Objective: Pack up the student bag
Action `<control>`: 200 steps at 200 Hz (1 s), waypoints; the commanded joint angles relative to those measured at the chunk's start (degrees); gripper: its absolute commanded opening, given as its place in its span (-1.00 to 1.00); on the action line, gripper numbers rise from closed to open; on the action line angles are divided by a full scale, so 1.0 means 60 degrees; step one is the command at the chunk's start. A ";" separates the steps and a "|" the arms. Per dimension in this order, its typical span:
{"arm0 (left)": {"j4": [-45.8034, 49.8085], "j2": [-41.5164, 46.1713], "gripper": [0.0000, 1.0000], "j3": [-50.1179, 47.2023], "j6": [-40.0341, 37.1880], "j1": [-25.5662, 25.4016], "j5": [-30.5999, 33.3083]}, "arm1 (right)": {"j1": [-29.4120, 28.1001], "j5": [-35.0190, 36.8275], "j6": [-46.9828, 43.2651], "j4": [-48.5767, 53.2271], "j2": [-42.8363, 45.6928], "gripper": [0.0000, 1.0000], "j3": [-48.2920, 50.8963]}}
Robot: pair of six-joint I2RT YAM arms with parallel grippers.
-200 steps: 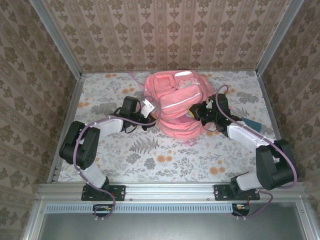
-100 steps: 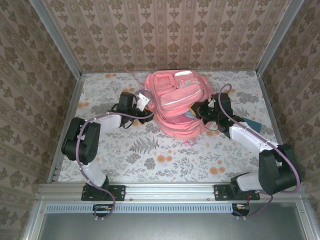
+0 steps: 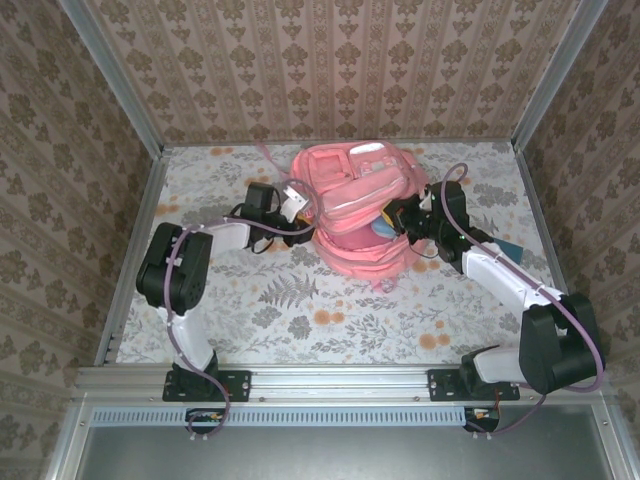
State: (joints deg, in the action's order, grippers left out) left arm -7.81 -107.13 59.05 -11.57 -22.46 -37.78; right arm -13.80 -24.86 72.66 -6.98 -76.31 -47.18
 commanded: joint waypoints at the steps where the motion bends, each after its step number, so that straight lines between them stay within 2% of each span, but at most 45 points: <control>1: -0.0018 -0.0389 -0.54 0.0514 -0.0256 -0.0035 -0.0395 | 0.0067 -0.0280 -0.0039 -0.0184 0.0394 -0.94 -0.0578; 59: 0.0215 -0.0632 -0.67 0.0927 -0.0166 -0.0021 -0.0709 | 0.0083 -0.0324 -0.0115 -0.0037 0.0463 -0.95 -0.0530; 69: 0.0203 -0.0616 -0.52 0.0948 -0.0126 -0.0019 -0.0727 | 0.0092 -0.0346 -0.0113 -0.0037 0.0459 -0.95 -0.0514; 80: 0.0224 -0.0602 -0.21 0.1000 -0.0096 -0.0003 -0.0772 | 0.0091 -0.0353 -0.0114 -0.0037 0.0468 -0.94 -0.0512; 89: 0.0246 -0.0596 -0.13 0.1048 -0.0093 -0.0011 -0.0861 | 0.0089 -0.0364 -0.0123 -0.0037 0.0481 -0.95 -0.0499; 99: 0.0269 -0.0587 -0.12 0.1111 -0.0104 -0.0021 -0.0961 | 0.0096 -0.0375 -0.0142 -0.0023 0.0495 -0.94 -0.0487; 108: 0.0309 -0.0600 -0.19 0.1212 -0.0116 -0.0021 -0.1031 | 0.0097 -0.0383 -0.0155 -0.0008 0.0535 -0.95 -0.0473; 153: 0.0358 -0.0632 -0.80 0.1380 -0.0090 -0.0021 -0.0976 | 0.0089 -0.0383 -0.0172 0.0101 0.0705 -0.94 -0.0306; 173: 0.0109 -0.0509 -1.00 0.1161 -0.0047 -0.0034 -0.0888 | 0.0100 -0.0367 -0.0186 0.0115 0.0722 -0.95 -0.0274; 200: -0.0259 -0.0247 -1.00 0.0701 0.0002 -0.0036 -0.0825 | 0.0095 -0.0354 -0.0171 0.0045 0.0599 -0.94 -0.0287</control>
State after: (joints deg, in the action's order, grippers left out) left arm -6.52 -110.74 64.97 -11.60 -22.50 -42.15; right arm -13.39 -25.36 72.29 -4.56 -74.70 -48.10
